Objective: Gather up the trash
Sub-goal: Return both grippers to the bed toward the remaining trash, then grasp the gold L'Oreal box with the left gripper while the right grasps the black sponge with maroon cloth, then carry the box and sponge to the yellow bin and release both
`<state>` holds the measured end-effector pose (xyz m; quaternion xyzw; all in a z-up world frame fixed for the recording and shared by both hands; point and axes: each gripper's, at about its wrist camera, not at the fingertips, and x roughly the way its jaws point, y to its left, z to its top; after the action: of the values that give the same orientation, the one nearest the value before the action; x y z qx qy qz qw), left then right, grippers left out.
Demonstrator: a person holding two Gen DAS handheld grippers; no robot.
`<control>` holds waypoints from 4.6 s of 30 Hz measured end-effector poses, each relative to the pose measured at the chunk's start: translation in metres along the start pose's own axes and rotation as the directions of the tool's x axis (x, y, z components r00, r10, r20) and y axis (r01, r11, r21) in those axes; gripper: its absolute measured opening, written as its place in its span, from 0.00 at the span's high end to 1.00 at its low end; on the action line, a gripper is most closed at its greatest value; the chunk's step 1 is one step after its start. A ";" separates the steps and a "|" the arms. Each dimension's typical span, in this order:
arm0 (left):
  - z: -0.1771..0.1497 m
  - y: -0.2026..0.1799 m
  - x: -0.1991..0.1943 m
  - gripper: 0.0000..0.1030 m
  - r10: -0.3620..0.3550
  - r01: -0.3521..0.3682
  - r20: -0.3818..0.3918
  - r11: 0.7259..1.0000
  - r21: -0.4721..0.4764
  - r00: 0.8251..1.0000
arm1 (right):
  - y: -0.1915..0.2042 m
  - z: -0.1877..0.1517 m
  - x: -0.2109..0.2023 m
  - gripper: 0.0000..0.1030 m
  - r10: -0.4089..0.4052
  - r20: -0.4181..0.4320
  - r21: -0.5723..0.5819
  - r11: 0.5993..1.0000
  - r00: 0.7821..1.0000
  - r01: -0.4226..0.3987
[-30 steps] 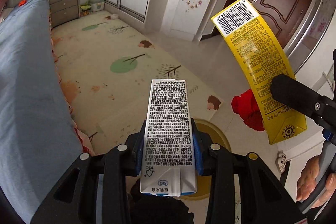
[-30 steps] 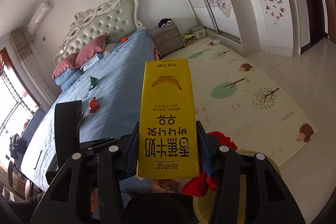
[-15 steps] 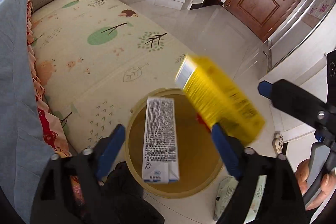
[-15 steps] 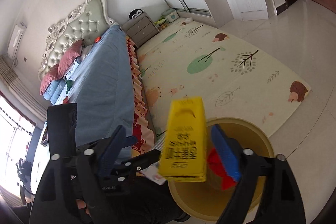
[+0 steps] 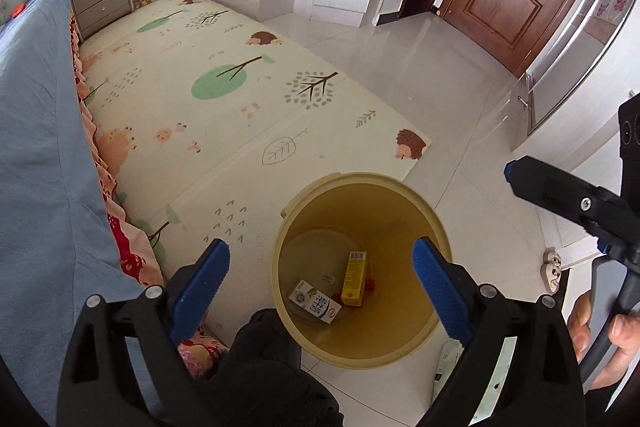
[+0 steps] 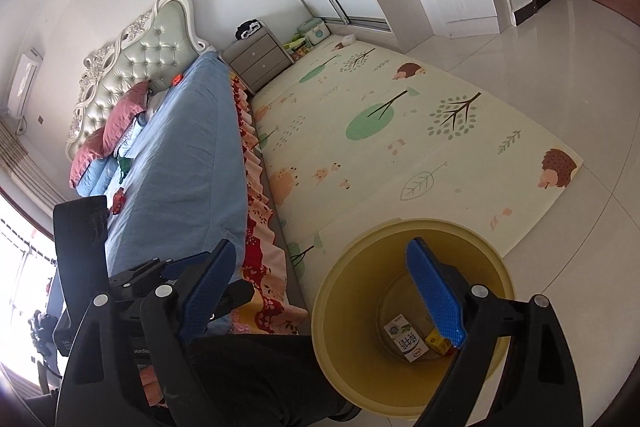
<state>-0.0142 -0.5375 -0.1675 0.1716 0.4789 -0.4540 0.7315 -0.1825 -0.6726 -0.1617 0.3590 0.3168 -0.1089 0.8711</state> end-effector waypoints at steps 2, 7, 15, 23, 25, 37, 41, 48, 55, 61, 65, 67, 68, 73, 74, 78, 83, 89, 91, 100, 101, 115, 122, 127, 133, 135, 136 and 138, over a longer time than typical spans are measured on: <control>0.001 0.005 -0.014 0.10 -0.004 0.004 0.022 1.000 -0.013 1.000 | 0.009 0.002 0.000 0.18 0.002 0.008 -0.013 1.000 1.000 -0.002; 0.003 0.028 -0.061 0.10 0.005 0.002 0.119 0.998 -0.059 0.993 | 0.047 0.010 -0.001 0.18 0.039 0.029 -0.068 0.997 0.999 -0.037; -0.014 0.098 -0.153 0.07 0.153 -0.113 0.274 0.981 -0.156 0.950 | 0.142 0.020 0.017 0.18 0.145 0.019 -0.203 0.969 0.989 -0.138; -0.053 0.187 -0.234 0.06 0.359 -0.261 0.331 0.916 -0.306 0.873 | 0.262 0.008 0.055 0.18 0.276 -0.065 -0.339 0.898 0.959 -0.281; -0.065 0.209 -0.251 0.06 0.397 -0.280 0.334 0.895 -0.347 0.855 | 0.291 0.003 0.066 0.18 0.300 -0.090 -0.366 0.877 0.950 -0.311; -0.130 0.332 -0.305 0.04 0.576 -0.365 0.243 0.736 -0.570 0.781 | 0.423 -0.019 0.122 0.18 0.389 -0.223 -0.464 0.764 0.894 -0.448; -0.143 0.368 -0.306 0.04 0.587 -0.357 0.198 0.690 -0.629 0.785 | 0.450 -0.026 0.139 0.18 0.396 -0.265 -0.476 0.739 0.879 -0.477; -0.143 0.406 -0.287 0.04 0.569 -0.339 0.147 0.657 -0.673 0.809 | 0.480 -0.031 0.166 0.18 0.397 -0.310 -0.485 0.715 0.864 -0.503; -0.142 0.438 -0.262 0.05 0.490 -0.285 0.105 0.653 -0.702 0.865 | 0.506 -0.028 0.197 0.18 0.368 -0.351 -0.489 0.712 0.861 -0.504; -0.146 0.450 -0.259 0.21 0.484 -0.268 0.112 0.646 -0.715 0.868 | 0.533 -0.031 0.221 0.18 0.347 -0.389 -0.485 0.710 0.853 -0.510; -0.150 0.458 -0.263 0.49 0.488 -0.271 0.109 0.641 -0.718 0.866 | 0.550 -0.034 0.237 0.18 0.310 -0.399 -0.496 0.718 0.863 -0.488; -0.153 0.461 -0.266 0.55 0.477 -0.252 0.122 0.644 -0.722 0.871 | 0.556 -0.036 0.247 0.18 0.296 -0.414 -0.483 0.730 0.861 -0.484; -0.154 0.464 -0.268 0.58 0.472 -0.244 0.127 0.646 -0.723 0.873 | 0.559 -0.037 0.252 0.18 0.290 -0.420 -0.478 0.735 0.860 -0.481; -0.161 0.467 -0.274 0.60 0.476 -0.246 0.138 0.656 -0.714 0.868 | 0.574 -0.047 0.269 0.17 0.239 -0.431 -0.502 0.738 0.870 -0.451; -0.162 0.468 -0.276 0.61 0.479 -0.248 0.139 0.656 -0.713 0.867 | 0.577 -0.048 0.273 0.16 0.229 -0.431 -0.506 0.739 0.873 -0.444; -0.169 0.474 -0.286 0.62 0.493 -0.249 0.147 0.647 -0.720 0.858 | 0.590 -0.049 0.289 0.15 0.170 -0.418 -0.542 0.741 0.893 -0.395; -0.184 0.489 -0.301 0.62 0.508 -0.244 0.149 0.626 -0.741 0.849 | 0.611 -0.053 0.313 0.13 0.047 -0.370 -0.654 0.696 0.928 -0.295; -0.192 0.499 -0.301 0.62 0.492 -0.218 0.157 0.620 -0.753 0.856 | 0.622 -0.065 0.345 0.13 -0.032 -0.373 -0.701 0.664 0.927 -0.260; -0.193 0.499 -0.302 0.62 0.485 -0.209 0.166 0.627 -0.750 0.858 | 0.624 -0.070 0.350 0.13 -0.042 -0.374 -0.709 0.657 0.926 -0.256; -0.193 0.500 -0.300 0.62 0.479 -0.206 0.175 0.641 -0.740 0.860 | 0.623 -0.087 0.373 0.11 -0.120 -0.351 -0.752 0.628 0.929 -0.204; -0.193 0.499 -0.299 0.62 0.481 -0.210 0.174 0.642 -0.738 0.859 | 0.623 -0.089 0.374 0.12 -0.124 -0.345 -0.759 0.620 0.930 -0.199; -0.188 0.497 -0.295 0.62 0.487 -0.221 0.169 0.644 -0.733 0.857 | 0.615 -0.078 0.343 0.32 -0.032 -0.320 -0.731 0.643 0.947 -0.226; -0.178 0.479 -0.302 0.62 0.494 -0.231 0.178 0.656 -0.718 0.851 | 0.609 -0.061 0.298 0.32 0.059 -0.320 -0.701 0.656 0.946 -0.278; -0.162 0.454 -0.311 0.62 0.528 -0.268 0.190 0.669 -0.693 0.828 | 0.594 -0.045 0.260 0.31 0.134 -0.306 -0.683 0.659 0.943 -0.315; -0.132 0.412 -0.308 0.62 0.507 -0.265 0.225 0.720 -0.642 0.832 | 0.552 -0.024 0.219 0.31 0.149 -0.254 -0.672 0.684 0.956 -0.285; -0.121 0.395 -0.303 0.62 0.486 -0.255 0.239 0.744 -0.618 0.841 | 0.531 -0.016 0.205 0.31 0.150 -0.234 -0.663 0.698 0.961 -0.270; -0.115 0.387 -0.300 0.62 0.473 -0.249 0.245 0.758 -0.603 0.846 | 0.520 -0.012 0.198 0.31 0.151 -0.227 -0.658 0.705 0.962 -0.266; -0.101 0.367 -0.291 0.62 0.451 -0.243 0.255 0.784 -0.571 0.855 | 0.496 -0.004 0.185 0.31 0.152 -0.216 -0.645 0.719 0.965 -0.258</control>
<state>0.1978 -0.1285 -0.0343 -0.0362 0.3922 -0.1864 0.9001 0.1662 -0.3063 -0.0046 0.0631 0.3563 0.1358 0.9223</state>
